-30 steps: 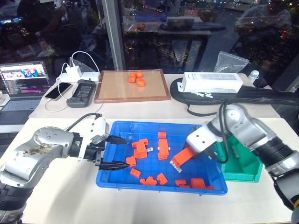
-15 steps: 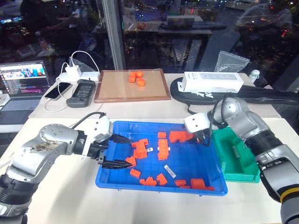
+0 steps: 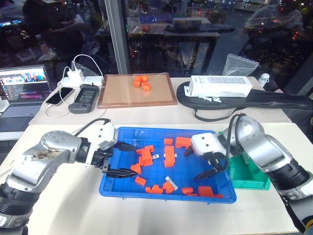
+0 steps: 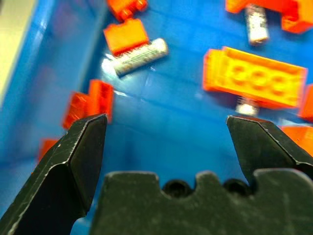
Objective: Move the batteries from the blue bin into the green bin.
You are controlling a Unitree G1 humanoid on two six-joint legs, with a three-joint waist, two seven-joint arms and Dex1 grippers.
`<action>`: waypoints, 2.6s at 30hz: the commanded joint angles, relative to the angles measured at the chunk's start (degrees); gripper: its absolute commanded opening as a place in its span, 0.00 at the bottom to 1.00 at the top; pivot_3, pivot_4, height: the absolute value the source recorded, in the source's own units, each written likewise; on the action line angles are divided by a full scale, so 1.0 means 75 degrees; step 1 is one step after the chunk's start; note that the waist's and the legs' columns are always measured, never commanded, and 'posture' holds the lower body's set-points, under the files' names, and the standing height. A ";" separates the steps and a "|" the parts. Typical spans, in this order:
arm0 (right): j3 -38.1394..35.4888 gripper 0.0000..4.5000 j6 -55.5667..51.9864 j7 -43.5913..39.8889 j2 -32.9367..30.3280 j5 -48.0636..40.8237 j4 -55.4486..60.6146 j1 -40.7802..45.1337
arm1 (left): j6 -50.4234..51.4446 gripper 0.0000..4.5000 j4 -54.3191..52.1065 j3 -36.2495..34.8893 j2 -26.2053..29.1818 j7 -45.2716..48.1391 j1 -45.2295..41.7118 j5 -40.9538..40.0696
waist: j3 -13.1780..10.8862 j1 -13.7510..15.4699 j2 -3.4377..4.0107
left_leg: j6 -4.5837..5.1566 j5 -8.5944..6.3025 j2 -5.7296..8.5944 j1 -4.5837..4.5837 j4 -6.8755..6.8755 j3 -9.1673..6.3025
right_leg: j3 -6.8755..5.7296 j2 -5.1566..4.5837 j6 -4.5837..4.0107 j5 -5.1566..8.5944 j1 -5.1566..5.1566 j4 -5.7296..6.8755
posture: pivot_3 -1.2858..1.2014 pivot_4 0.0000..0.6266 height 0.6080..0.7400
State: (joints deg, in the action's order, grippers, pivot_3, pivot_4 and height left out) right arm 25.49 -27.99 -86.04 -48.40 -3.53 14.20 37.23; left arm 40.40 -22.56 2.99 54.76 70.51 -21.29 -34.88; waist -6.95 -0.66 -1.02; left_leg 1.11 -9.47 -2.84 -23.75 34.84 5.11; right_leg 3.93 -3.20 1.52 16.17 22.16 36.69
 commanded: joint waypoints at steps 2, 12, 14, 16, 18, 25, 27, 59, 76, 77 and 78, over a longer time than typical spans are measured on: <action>0.0023 1.00 0.0383 0.0747 0.0569 0.0110 0.0215 -0.0212 | -0.0098 1.00 0.0044 0.0033 0.0089 0.0163 -0.0248 0.0062 | 0.0000 -0.0011 -0.0001 | 0.0000 0.0000 0.0000 0.0000 -0.0001 0.0001 | 0.0000 0.0001 0.0001 0.0000 0.0001 0.0000 | 0.52 0.24 1.00; 0.0918 1.00 0.2511 0.0602 0.1062 0.0813 -0.0614 -0.0163 | -0.0040 1.00 0.0059 0.0012 0.0157 0.0295 -0.0278 0.0156 | -0.0001 0.0003 -0.0004 | 0.0000 0.0000 0.0002 -0.0001 0.0001 0.0023 | -0.0003 0.0007 0.0005 0.0005 0.0000 -0.0001 | 0.52 0.24 1.00; 0.1018 1.00 0.2717 0.0552 0.1110 0.0900 -0.0776 -0.0129 | 0.0011 1.00 0.0013 -0.0047 0.0199 0.0278 -0.0228 0.0138 | -0.0001 -0.0005 -0.0005 | 0.0000 0.0000 0.0002 -0.0001 0.0001 0.0025 | -0.0003 0.0007 0.0005 0.0005 0.0000 0.0000 | 0.52 0.24 1.00; 0.1109 1.00 0.2878 0.0443 0.1155 0.0933 -0.0952 -0.0116 | 0.0043 1.00 -0.0069 -0.0124 0.0251 0.0267 -0.0135 0.0087 | -0.0002 -0.0006 -0.0006 | 0.0000 0.0000 0.0001 -0.0001 0.0000 0.0025 | -0.0003 0.0008 0.0004 0.0005 0.0000 0.0001 | 0.52 0.24 1.00; 0.1159 1.00 0.3010 0.0402 0.1233 0.1005 -0.1171 -0.0102 | 0.0089 1.00 -0.0153 -0.0200 0.0305 0.0225 -0.0043 0.0028 | -0.0001 -0.0007 -0.0006 | 0.0000 0.0000 0.0000 -0.0001 0.0000 0.0023 | -0.0003 0.0009 0.0004 0.0005 0.0000 0.0001 | 0.52 0.24 1.00; 0.1202 0.88 0.3081 0.0255 0.1564 0.1042 -0.1945 0.0118 | 0.0184 1.00 -0.0320 -0.0341 0.0377 0.0106 0.0122 -0.0035 | 0.0000 -0.0008 -0.0008 | 0.0000 0.0000 -0.0002 0.0006 0.0000 0.0022 | -0.0003 0.0011 0.0002 0.0005 -0.0003 0.0003 | 0.52 0.24 1.00; 0.1201 0.78 0.3125 0.0234 0.1606 0.1055 -0.2009 0.0133 | 0.0206 1.00 -0.0349 -0.0356 0.0375 0.0082 0.0143 -0.0052 | 0.0001 -0.0003 -0.0010 | 0.0000 0.0000 -0.0002 0.0008 0.0000 0.0021 | -0.0003 0.0011 0.0001 0.0005 -0.0004 0.0003 | 0.52 0.24 1.00; -0.2885 0.57 -0.0518 0.1215 -0.2987 0.0484 -0.1716 -0.1092 | -0.0147 1.00 0.1147 0.0333 -0.1404 0.0728 -0.2146 -0.0624 | 0.0001 0.0001 0.0009 | 0.0001 0.0000 0.0005 -0.0007 -0.0008 0.0017 | 0.0006 0.0000 0.0001 0.0011 -0.0005 -0.0026 | 0.52 0.24 1.00; -0.1547 0.99 -0.0851 0.1112 -0.0761 -0.0416 -0.0640 0.1046 | -0.0412 1.00 0.1240 0.0267 -0.0459 0.0454 -0.1383 0.0506 | -0.0005 -0.0079 0.0019 | 0.0001 0.0000 -0.0004 0.0004 -0.0011 -0.0009 | 0.0012 0.0022 0.0009 0.0020 0.0000 0.0000 | 0.52 0.24 1.00; -0.1337 0.99 -0.0811 0.1137 -0.0505 -0.0364 -0.0632 0.1068 | -0.0440 1.00 0.1246 0.0269 -0.0426 0.0448 -0.1344 0.0567 | -0.0005 -0.0061 0.0020 | 0.0001 0.0000 -0.0006 -0.0001 -0.0010 -0.0010 | 0.0010 0.0024 0.0004 0.0017 0.0001 0.0002 | 0.52 0.24 1.00; -0.1085 0.99 -0.0707 0.1151 -0.0217 -0.0304 -0.0682 0.1083 | -0.0435 1.00 0.1221 0.0235 -0.0391 0.0444 -0.1281 0.0585 | -0.0006 -0.0047 0.0019 | 0.0001 0.0000 -0.0003 -0.0002 -0.0009 -0.0008 | 0.0009 0.0023 0.0003 0.0018 0.0002 0.0005 | 0.52 0.24 1.00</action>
State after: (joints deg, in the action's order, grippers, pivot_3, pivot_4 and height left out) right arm 15.83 -34.15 -77.53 -51.28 -5.83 8.17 44.12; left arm 38.33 -12.60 6.06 50.63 73.98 -31.06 -31.00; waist -6.99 -1.01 -0.88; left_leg 1.12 -9.47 -2.86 -23.78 34.79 5.07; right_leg 4.00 -3.03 1.55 16.30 22.18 36.74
